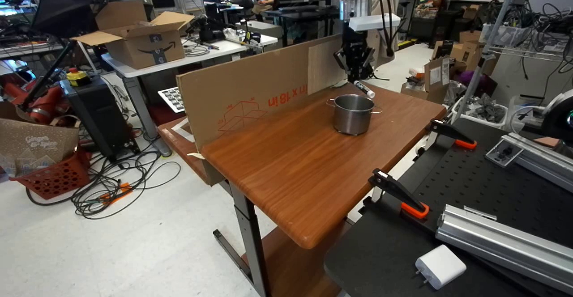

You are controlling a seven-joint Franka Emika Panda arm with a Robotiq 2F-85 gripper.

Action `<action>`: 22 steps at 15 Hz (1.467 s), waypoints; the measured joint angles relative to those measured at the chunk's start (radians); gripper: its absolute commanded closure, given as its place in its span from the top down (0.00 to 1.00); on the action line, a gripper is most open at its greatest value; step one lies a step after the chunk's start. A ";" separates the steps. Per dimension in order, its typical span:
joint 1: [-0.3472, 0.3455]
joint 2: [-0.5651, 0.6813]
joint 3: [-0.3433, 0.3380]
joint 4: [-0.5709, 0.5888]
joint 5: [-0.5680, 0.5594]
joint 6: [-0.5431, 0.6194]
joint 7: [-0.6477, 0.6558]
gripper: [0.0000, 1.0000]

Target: Put the marker in the pot

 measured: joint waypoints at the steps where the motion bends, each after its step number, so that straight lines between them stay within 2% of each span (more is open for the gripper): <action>1: -0.001 -0.015 0.005 -0.001 0.001 0.003 -0.004 0.05; 6: -0.002 -0.145 0.035 -0.088 0.016 0.082 -0.044 0.05; 13: -0.001 -0.336 0.103 -0.363 0.051 0.286 -0.155 0.05; 18: -0.001 -0.425 0.153 -0.536 0.091 0.413 -0.247 0.05; 22: -0.001 -0.453 0.186 -0.604 0.117 0.463 -0.301 0.05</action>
